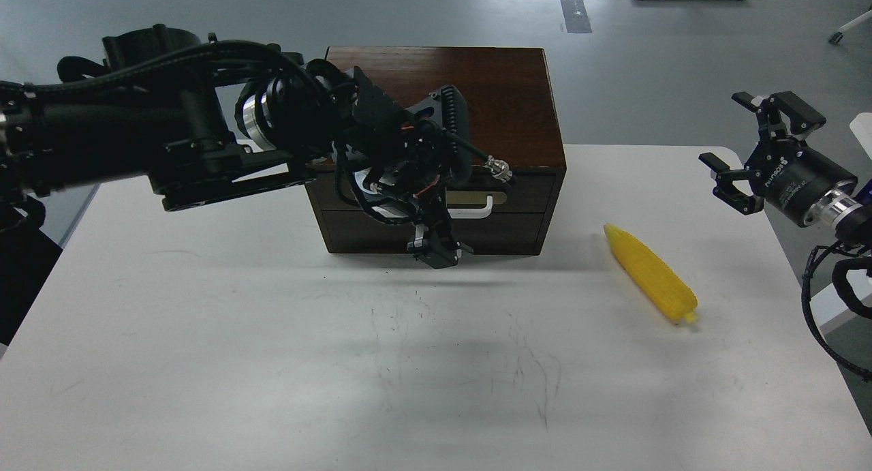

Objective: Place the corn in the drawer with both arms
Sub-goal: 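Hook the left gripper onto the white drawer handle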

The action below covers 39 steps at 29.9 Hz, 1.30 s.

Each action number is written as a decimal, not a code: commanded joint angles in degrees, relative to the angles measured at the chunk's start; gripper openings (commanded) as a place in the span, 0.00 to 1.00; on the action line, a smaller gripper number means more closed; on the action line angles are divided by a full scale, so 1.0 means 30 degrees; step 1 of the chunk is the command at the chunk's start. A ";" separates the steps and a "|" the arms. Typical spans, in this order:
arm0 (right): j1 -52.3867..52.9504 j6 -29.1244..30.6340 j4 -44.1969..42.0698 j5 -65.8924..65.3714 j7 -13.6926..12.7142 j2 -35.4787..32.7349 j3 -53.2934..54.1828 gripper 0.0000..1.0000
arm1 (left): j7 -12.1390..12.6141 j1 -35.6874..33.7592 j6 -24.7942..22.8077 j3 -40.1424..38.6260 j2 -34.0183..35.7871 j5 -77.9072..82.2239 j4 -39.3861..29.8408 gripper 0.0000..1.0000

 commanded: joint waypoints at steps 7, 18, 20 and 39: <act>0.0000 0.0000 -0.0233 0.0000 0.0000 -0.0013 0.0008 1.00 | -0.0001 0.0012 -0.0001 0.0914 -0.0322 0.0001 0.0814 0.98; -0.0029 0.0000 -0.0233 0.0030 0.0000 -0.0042 0.0154 1.00 | -0.0001 0.0276 -0.0001 0.1062 -0.0703 0.0001 0.1080 0.98; -0.0029 0.0000 -0.0233 0.0030 0.0000 -0.0043 0.0154 1.00 | -0.0001 0.0276 -0.0001 0.1296 -0.0704 0.0001 0.1080 0.98; -0.0058 0.0000 -0.0233 0.0030 0.0000 -0.0101 0.0242 1.00 | -0.0001 0.0334 -0.0001 0.1707 -0.0908 0.0001 0.1636 0.98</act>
